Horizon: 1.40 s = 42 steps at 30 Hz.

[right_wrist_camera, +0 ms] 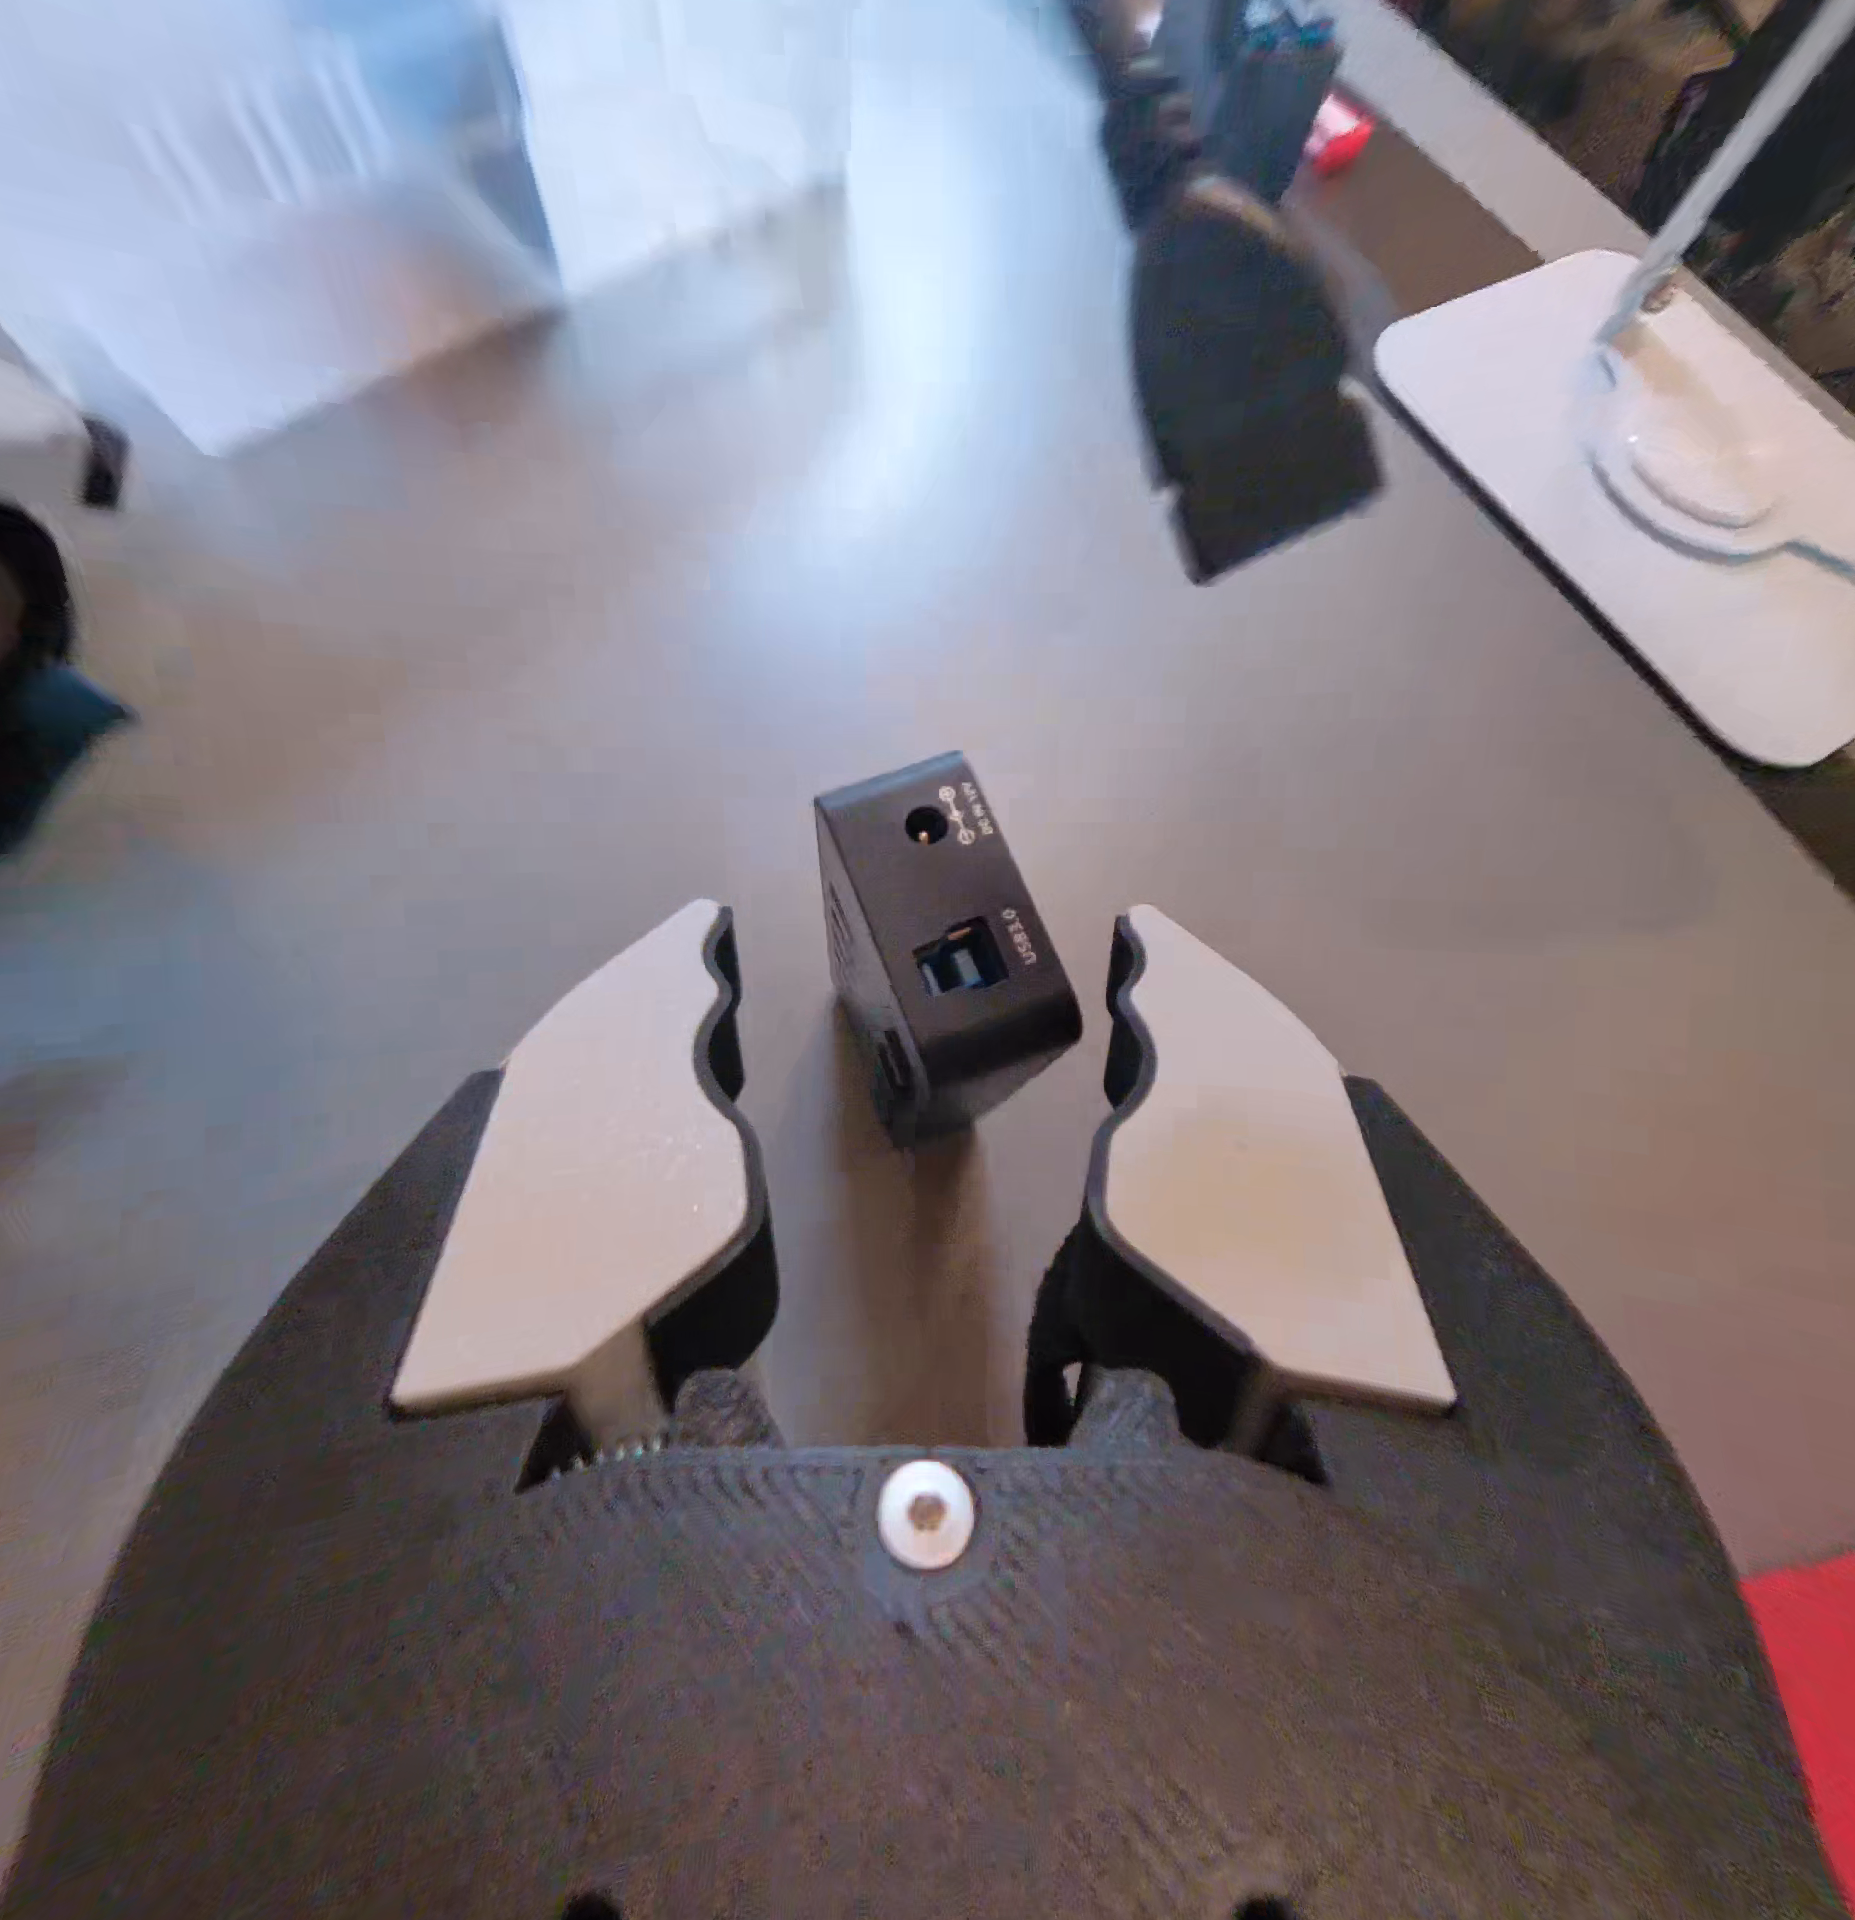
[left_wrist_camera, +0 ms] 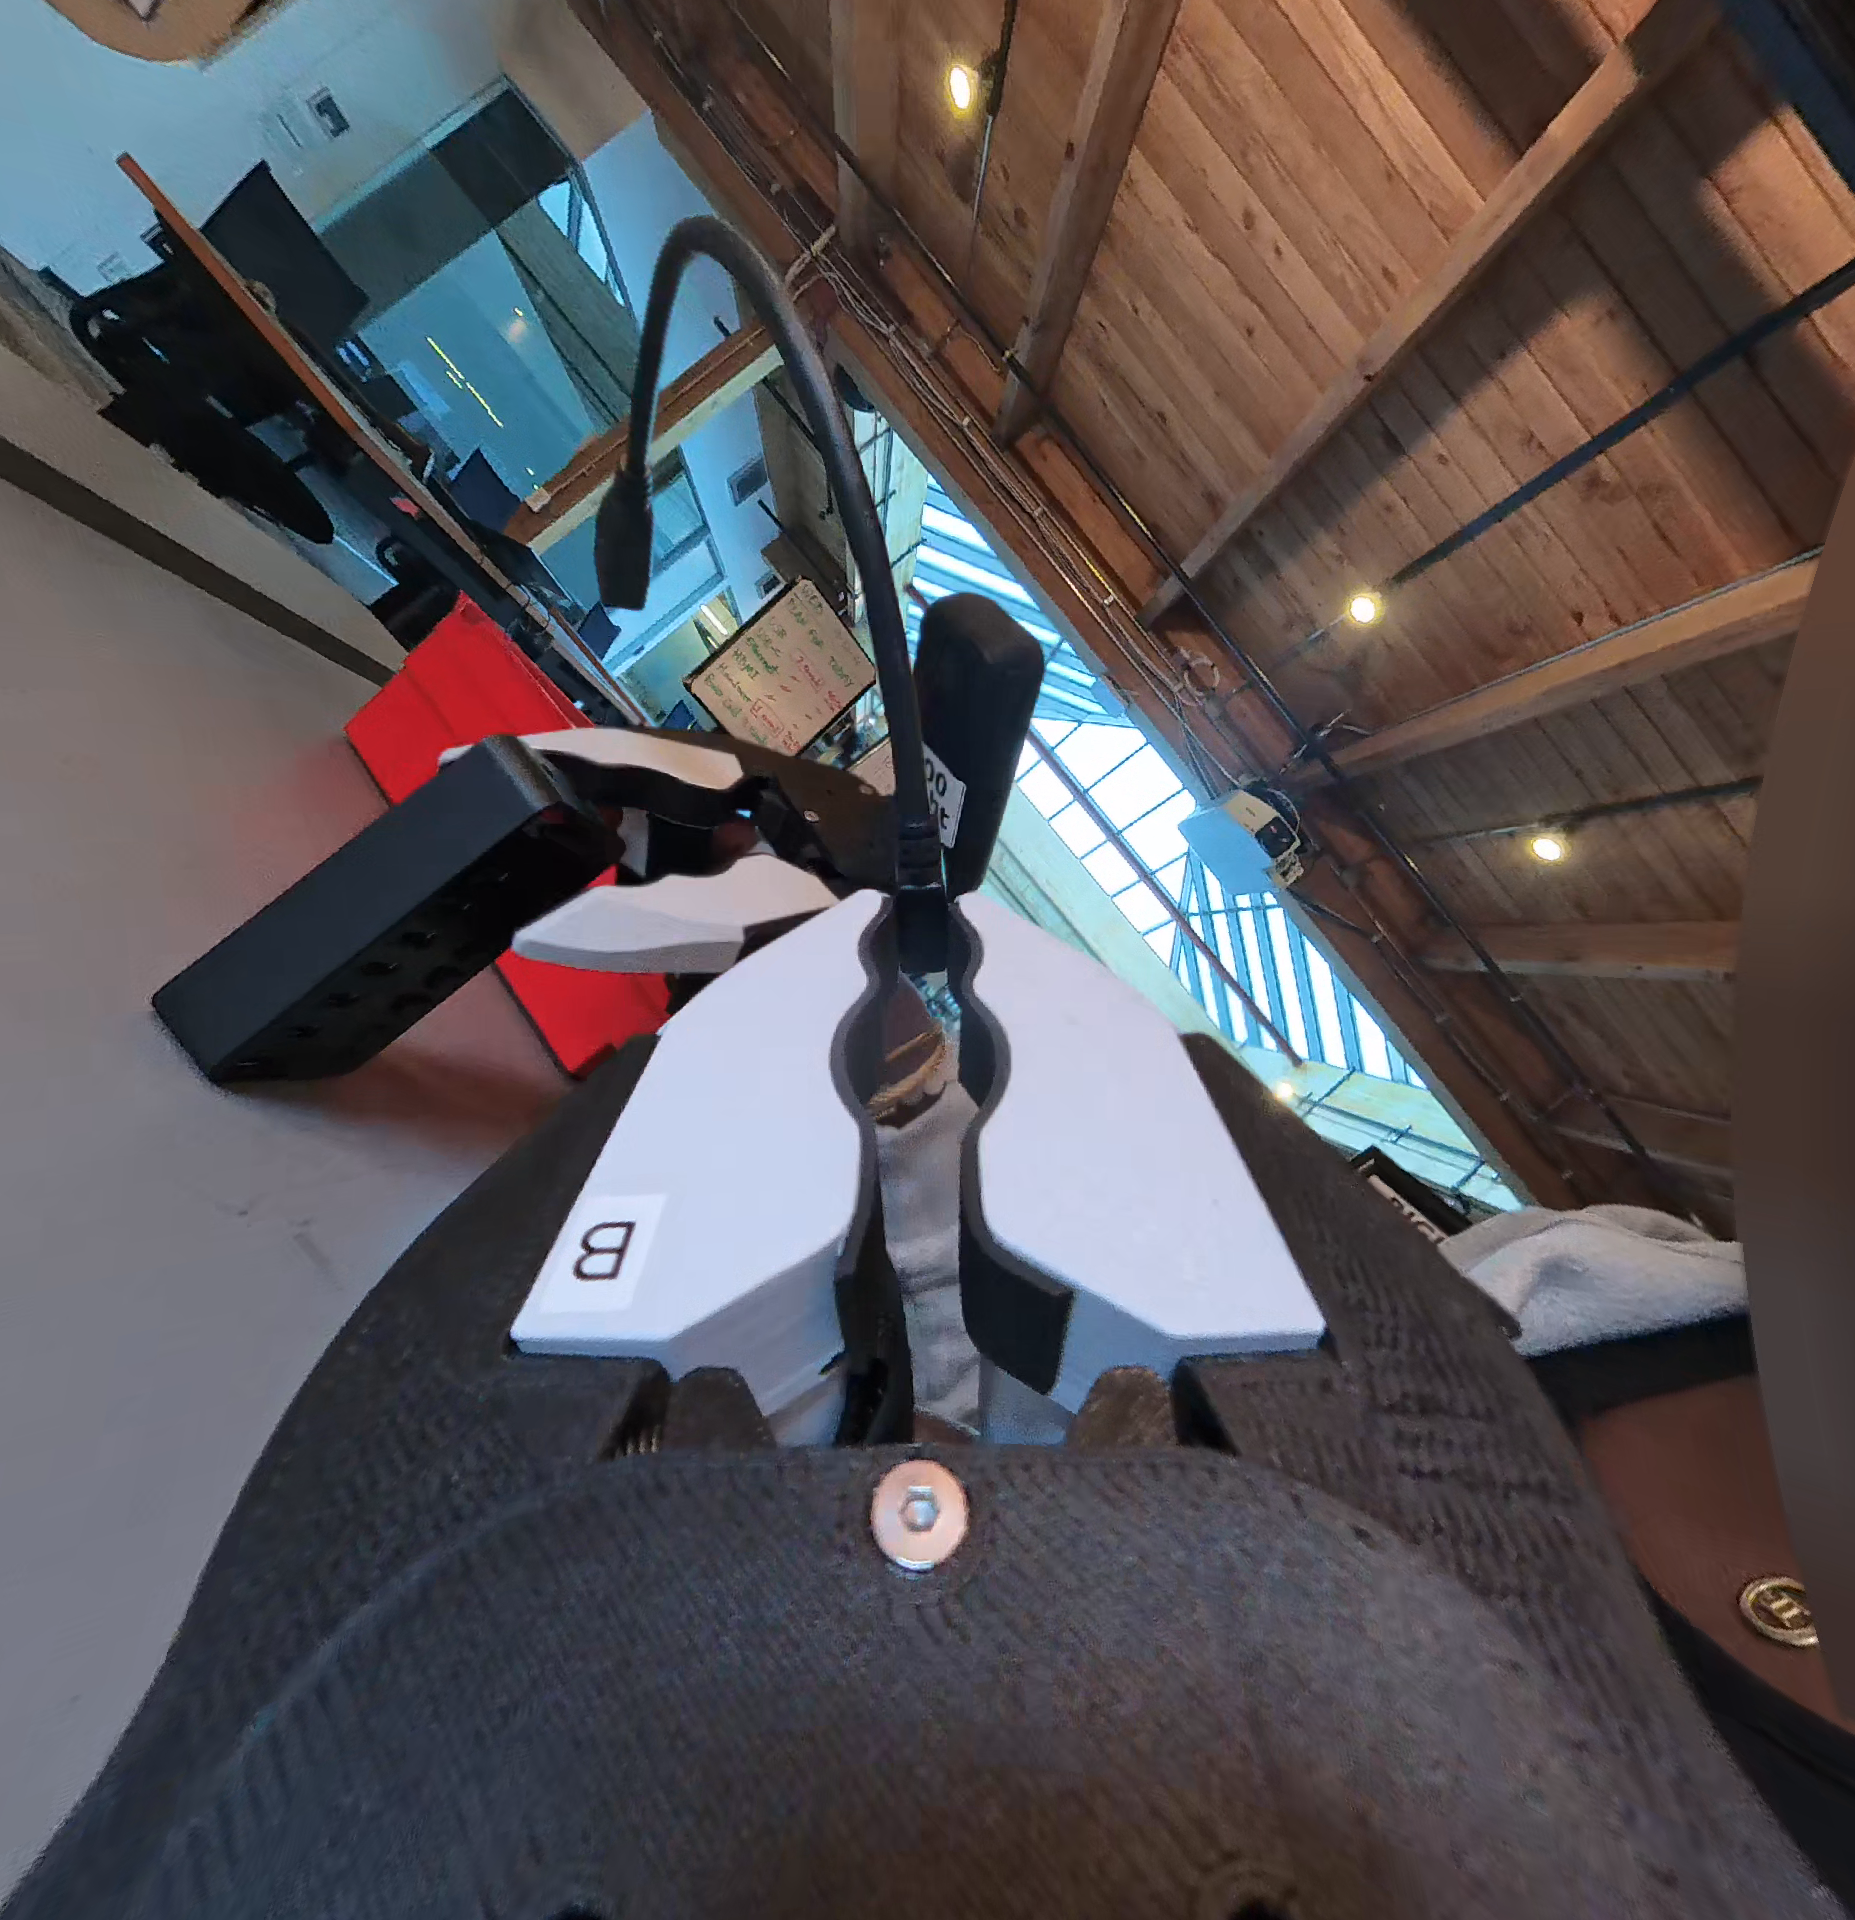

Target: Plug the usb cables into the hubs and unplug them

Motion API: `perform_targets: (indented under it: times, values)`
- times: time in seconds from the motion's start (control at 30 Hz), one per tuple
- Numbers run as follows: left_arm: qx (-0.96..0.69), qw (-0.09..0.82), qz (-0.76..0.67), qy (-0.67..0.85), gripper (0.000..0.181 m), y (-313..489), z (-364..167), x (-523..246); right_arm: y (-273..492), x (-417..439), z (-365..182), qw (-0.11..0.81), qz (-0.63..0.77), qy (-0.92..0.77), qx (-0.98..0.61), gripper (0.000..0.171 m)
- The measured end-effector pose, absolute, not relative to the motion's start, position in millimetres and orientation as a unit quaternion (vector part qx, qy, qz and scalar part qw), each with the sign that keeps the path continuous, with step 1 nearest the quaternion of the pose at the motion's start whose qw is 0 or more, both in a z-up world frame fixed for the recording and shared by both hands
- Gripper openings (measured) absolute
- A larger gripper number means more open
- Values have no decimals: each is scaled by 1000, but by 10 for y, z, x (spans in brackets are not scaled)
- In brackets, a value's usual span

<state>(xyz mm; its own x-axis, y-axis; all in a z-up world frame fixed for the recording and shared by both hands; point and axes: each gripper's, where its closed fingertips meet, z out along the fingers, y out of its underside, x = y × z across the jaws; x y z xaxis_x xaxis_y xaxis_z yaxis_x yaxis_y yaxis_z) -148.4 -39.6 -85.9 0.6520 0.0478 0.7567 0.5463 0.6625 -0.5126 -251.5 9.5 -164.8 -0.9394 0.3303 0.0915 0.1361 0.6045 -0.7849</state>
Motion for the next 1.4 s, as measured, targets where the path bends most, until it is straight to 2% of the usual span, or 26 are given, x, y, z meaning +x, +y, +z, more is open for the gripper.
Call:
perform_targets:
  times: [0.17,0.3,0.4,0.5,0.67,0.93,1.1,1.4]
  values:
    - [-379,824,-145,-396,9,-425,-885,-1511,70,-2562,-1686,116,350,-925,-95,69]
    - [-374,824,-151,-398,8,-424,-898,-1518,94,-2535,-1699,103,295,-948,-62,32]
    - [-372,821,-139,-410,9,-448,-934,-1554,74,-2474,-1686,75,292,-950,-85,28]
    - [-376,813,-95,-433,8,-516,-993,-1621,-19,-2457,-1498,48,416,-891,-177,27]
    - [-366,803,-27,-470,8,-634,-1057,-1710,6,-2251,-1057,-19,657,-694,-294,27]
    - [-427,797,115,-411,9,-406,-940,-1594,113,-1865,-834,138,769,-566,-265,27]
    - [-444,799,166,-371,9,-274,-890,-1516,74,-1696,-737,220,766,-566,-212,27]
    - [-447,792,194,-367,8,-286,-897,-1514,-62,-1586,-784,262,750,-579,-182,27]
